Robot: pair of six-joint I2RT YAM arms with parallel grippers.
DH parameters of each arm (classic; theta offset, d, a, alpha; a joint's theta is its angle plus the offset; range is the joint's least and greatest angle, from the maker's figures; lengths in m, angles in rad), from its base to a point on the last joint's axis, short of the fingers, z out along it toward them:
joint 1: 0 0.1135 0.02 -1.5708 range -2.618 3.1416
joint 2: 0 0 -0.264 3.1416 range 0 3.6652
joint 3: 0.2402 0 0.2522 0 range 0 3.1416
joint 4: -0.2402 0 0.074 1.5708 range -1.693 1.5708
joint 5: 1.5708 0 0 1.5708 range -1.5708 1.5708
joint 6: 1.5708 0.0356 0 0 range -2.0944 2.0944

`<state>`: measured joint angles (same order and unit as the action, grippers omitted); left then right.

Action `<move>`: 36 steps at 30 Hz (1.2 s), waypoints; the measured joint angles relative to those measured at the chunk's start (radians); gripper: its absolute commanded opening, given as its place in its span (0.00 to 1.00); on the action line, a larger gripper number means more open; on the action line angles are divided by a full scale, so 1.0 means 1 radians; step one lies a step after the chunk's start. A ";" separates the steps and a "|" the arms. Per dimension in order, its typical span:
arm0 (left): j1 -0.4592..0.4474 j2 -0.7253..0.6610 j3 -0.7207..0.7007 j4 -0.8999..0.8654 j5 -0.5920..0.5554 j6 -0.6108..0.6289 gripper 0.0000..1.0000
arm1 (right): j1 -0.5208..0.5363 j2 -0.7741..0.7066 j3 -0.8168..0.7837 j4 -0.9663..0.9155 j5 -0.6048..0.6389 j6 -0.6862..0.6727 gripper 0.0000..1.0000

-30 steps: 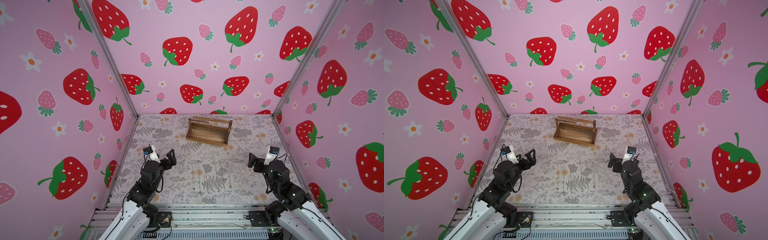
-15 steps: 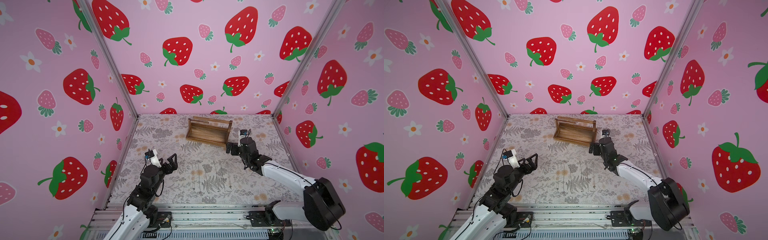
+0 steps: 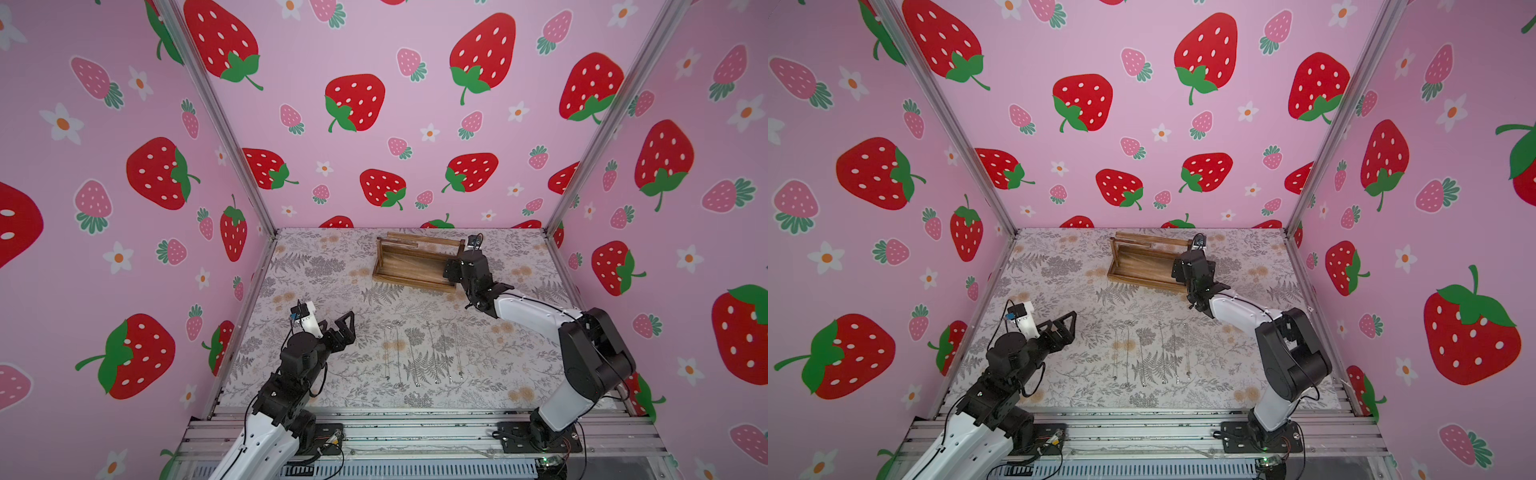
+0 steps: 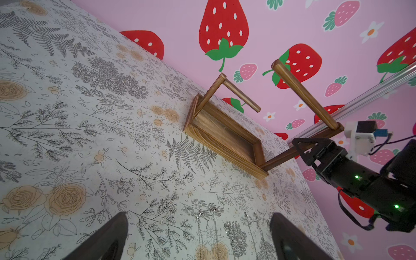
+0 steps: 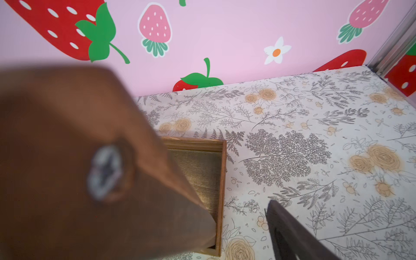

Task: Take the necklace off the jewelry display stand
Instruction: Reset both arms

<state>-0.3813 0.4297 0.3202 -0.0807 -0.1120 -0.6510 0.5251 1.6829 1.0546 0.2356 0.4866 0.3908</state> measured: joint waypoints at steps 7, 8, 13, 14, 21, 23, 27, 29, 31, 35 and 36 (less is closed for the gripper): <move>0.000 -0.005 0.000 -0.008 0.001 0.002 0.99 | -0.091 0.042 0.018 -0.019 -0.014 0.021 0.86; 0.000 0.001 0.000 -0.008 0.002 0.003 0.99 | -0.105 0.047 0.024 -0.021 -0.022 0.026 0.86; 0.000 0.039 0.006 -0.008 0.008 0.014 0.99 | -0.146 0.061 0.042 -0.022 -0.063 0.035 0.86; 0.000 0.043 0.007 -0.007 0.009 0.016 0.99 | -0.147 0.061 0.042 -0.023 -0.071 0.037 0.86; 0.000 0.052 0.010 -0.006 0.008 0.023 0.99 | -0.148 0.052 0.014 0.013 -0.191 0.042 0.89; 0.000 0.055 0.010 -0.005 0.008 0.023 0.99 | -0.148 0.033 -0.019 0.025 -0.232 0.053 0.88; 0.000 0.071 0.010 -0.005 0.008 0.026 0.99 | -0.145 -0.055 -0.114 0.033 -0.302 0.074 0.87; 0.000 0.073 0.010 -0.005 0.008 0.029 0.99 | -0.141 -0.120 -0.166 0.035 -0.325 0.080 0.89; 0.000 0.071 0.010 -0.005 0.006 0.034 0.99 | -0.138 -0.192 -0.219 0.037 -0.343 0.082 0.99; 0.001 0.065 0.010 0.002 -0.037 0.043 0.99 | -0.137 -0.349 -0.347 0.042 -0.355 0.072 0.99; 0.001 0.074 0.010 0.006 -0.060 0.046 0.99 | -0.137 -0.397 -0.382 0.034 -0.354 0.065 0.99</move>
<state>-0.3801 0.5037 0.3298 -0.0742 -0.1719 -0.6052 0.3882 1.2858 0.6724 0.2691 0.1329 0.4561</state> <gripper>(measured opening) 0.994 0.992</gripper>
